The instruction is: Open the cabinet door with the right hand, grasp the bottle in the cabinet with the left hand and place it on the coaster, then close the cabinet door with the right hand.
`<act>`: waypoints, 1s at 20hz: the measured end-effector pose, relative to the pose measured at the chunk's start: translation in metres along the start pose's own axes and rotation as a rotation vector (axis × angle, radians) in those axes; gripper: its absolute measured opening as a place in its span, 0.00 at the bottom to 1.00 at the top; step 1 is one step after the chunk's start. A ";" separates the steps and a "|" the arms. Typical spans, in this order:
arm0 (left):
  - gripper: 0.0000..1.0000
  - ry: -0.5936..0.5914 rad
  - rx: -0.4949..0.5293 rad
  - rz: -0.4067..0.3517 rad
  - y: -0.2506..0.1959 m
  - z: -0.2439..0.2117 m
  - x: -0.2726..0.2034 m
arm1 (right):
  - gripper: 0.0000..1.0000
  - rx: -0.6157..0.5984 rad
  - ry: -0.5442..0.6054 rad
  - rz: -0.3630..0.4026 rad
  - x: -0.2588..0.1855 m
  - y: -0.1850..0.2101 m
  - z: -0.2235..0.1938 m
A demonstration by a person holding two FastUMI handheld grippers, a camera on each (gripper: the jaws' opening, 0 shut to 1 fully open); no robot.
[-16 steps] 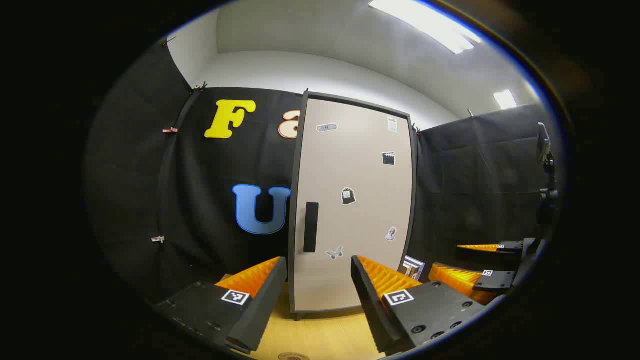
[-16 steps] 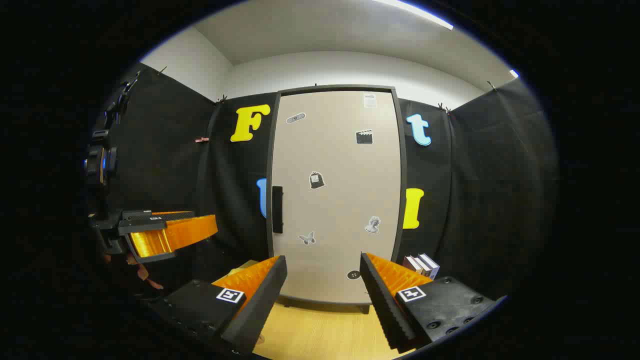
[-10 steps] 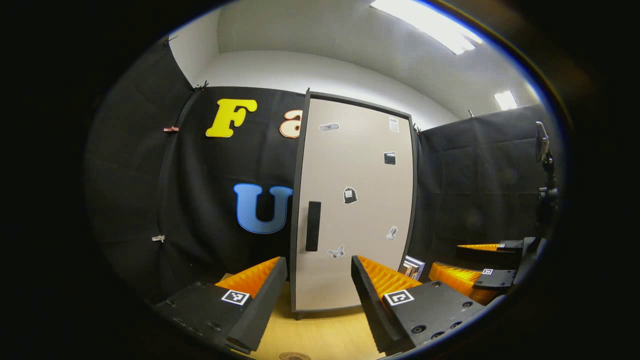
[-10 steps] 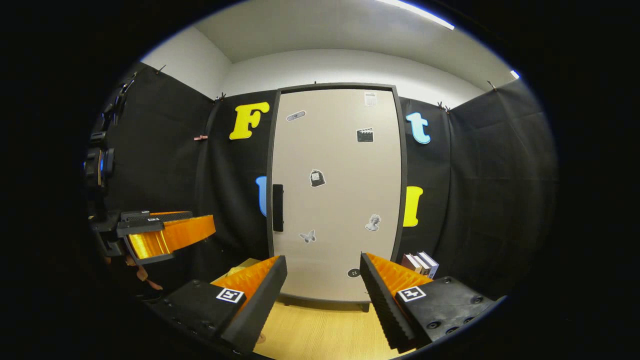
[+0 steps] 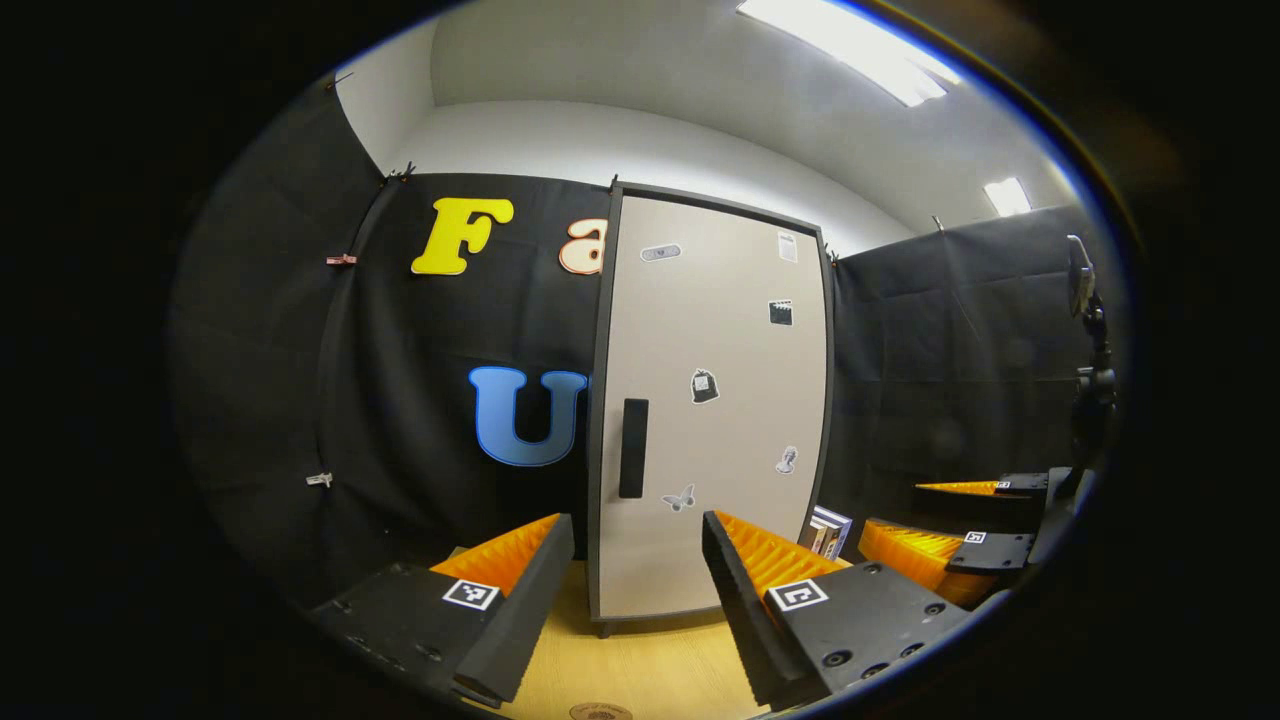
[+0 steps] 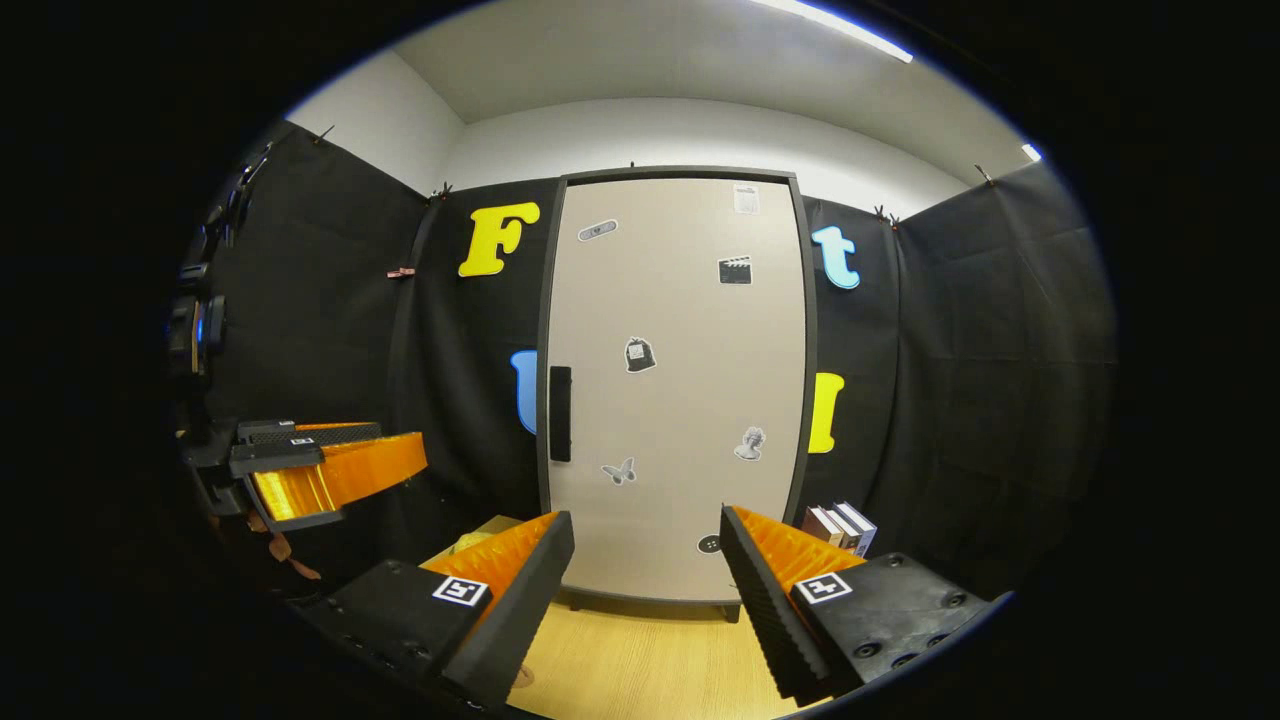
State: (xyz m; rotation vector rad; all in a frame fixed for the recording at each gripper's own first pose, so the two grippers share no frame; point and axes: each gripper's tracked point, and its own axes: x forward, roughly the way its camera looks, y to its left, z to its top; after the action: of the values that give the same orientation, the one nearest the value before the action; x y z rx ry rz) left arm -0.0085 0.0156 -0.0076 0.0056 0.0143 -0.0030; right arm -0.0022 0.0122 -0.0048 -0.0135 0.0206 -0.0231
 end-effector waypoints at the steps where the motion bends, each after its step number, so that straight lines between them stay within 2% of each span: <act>1: 0.83 0.002 -0.004 0.001 -0.001 -0.002 0.000 | 0.95 0.002 -0.006 -0.003 -0.001 -0.001 0.001; 4: 0.83 0.011 0.008 0.010 0.001 -0.004 0.004 | 0.95 0.013 -0.005 -0.003 0.003 -0.006 0.002; 7: 0.83 0.005 -0.015 0.052 0.002 -0.003 0.006 | 0.95 0.010 0.006 0.019 0.008 -0.013 0.001; 11: 0.83 -0.018 -0.019 0.179 0.012 -0.001 0.000 | 0.95 0.016 0.004 0.133 0.016 -0.008 0.002; 14: 0.83 -0.024 -0.016 0.248 0.018 0.000 -0.005 | 0.95 0.009 0.014 0.203 0.029 -0.004 -0.003; 17: 0.82 -0.012 -0.009 0.261 0.026 -0.003 -0.007 | 0.95 0.004 0.033 0.226 0.040 0.007 -0.009; 20: 0.83 0.000 0.008 0.249 0.047 -0.005 -0.003 | 0.95 -0.013 0.013 0.197 0.054 0.021 -0.007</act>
State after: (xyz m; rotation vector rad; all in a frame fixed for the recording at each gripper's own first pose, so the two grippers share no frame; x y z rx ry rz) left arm -0.0120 0.0628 -0.0124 0.0151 0.0134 0.2458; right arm 0.0525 0.0319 -0.0130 -0.0247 0.0348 0.1736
